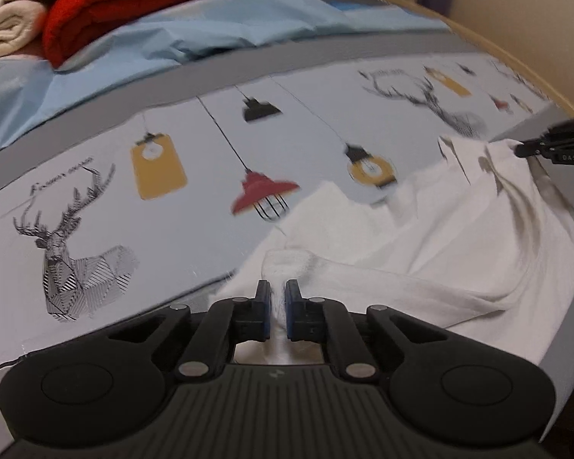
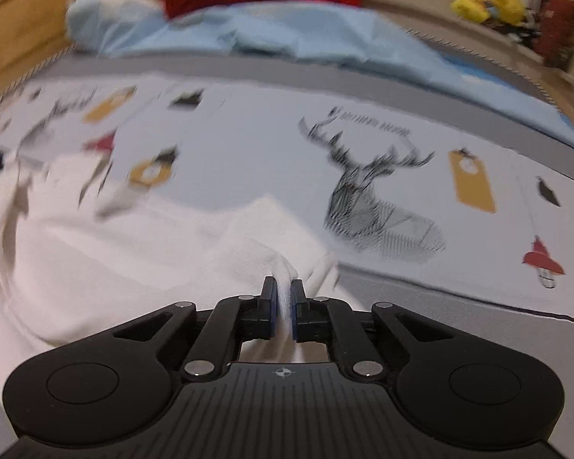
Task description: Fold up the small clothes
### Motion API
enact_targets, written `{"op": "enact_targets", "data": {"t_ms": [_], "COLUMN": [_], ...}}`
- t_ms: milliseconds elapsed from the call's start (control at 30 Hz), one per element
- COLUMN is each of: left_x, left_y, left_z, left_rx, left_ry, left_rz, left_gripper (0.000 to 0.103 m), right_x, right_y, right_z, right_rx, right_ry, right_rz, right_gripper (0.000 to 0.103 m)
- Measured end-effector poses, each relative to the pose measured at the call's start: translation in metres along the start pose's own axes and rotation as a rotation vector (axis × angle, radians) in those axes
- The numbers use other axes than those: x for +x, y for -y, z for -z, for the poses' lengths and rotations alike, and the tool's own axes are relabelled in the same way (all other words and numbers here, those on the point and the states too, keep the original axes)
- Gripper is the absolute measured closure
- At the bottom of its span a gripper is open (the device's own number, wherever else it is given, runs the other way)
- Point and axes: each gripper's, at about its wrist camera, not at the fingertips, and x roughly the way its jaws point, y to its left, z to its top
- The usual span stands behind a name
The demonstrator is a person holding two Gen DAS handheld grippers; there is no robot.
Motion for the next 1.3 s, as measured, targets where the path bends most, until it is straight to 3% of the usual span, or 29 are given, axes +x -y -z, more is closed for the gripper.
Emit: {"op": "enact_targets", "data": {"t_ms": [133,233,300,367,467,500,700,833,1067,1167,1200,1233,1300], "left_x": [-0.004,0.004,0.011,0.013,0.013,0.015,0.033,0.045,0.049,0.051,0.051,0.052,0.049], "left_y": [-0.025,-0.039,-0.046,-0.046,-0.056,-0.059,-0.052,-0.044,-0.047,-0.046,-0.046,-0.045,-0.045], "left_z": [-0.008,-0.01,-0.009,-0.01,-0.008,-0.006,0.0,0.003,0.004,0.002,0.002,0.001,-0.002], "left_rx": [-0.189,-0.304,-0.364,-0.37,-0.456,-0.491,-0.511,-0.478,-0.494,-0.487,-0.481,-0.473,-0.461], "left_ry": [0.06,0.038,-0.014,-0.022,-0.028,-0.041,-0.133,-0.182,-0.183,-0.174,-0.175,-0.175,-0.156], "left_rz": [-0.069,-0.123,-0.106,-0.149,-0.091,-0.06,0.004,-0.024,-0.039,-0.042,-0.039,-0.042,-0.052], "left_gripper": [0.096,0.1,0.099,0.099,0.094,0.086,0.064,0.064,0.064,0.067,0.077,0.094,0.098], "right_x": [-0.012,-0.004,0.004,0.011,0.015,0.017,0.024,0.028,0.033,0.036,0.037,0.039,0.04], "right_y": [0.025,0.044,0.047,0.044,0.046,0.047,0.048,0.048,0.059,0.064,0.064,0.062,0.058], "right_z": [-0.011,-0.011,-0.009,-0.007,-0.004,-0.003,-0.002,-0.004,-0.008,-0.01,-0.011,-0.013,-0.016], "right_rx": [0.208,0.356,0.388,0.386,0.404,0.413,0.446,0.453,0.562,0.613,0.612,0.6,0.574], "right_ry": [0.103,0.064,0.011,-0.031,-0.062,-0.068,-0.091,-0.091,-0.044,-0.026,-0.025,-0.029,-0.02], "right_rz": [0.039,0.04,0.049,0.081,0.074,0.065,0.04,0.041,0.035,0.019,0.013,0.014,0.02], "right_gripper": [0.097,0.097,0.095,0.095,0.083,0.075,0.071,0.071,0.071,0.071,0.071,0.075,0.098]}}
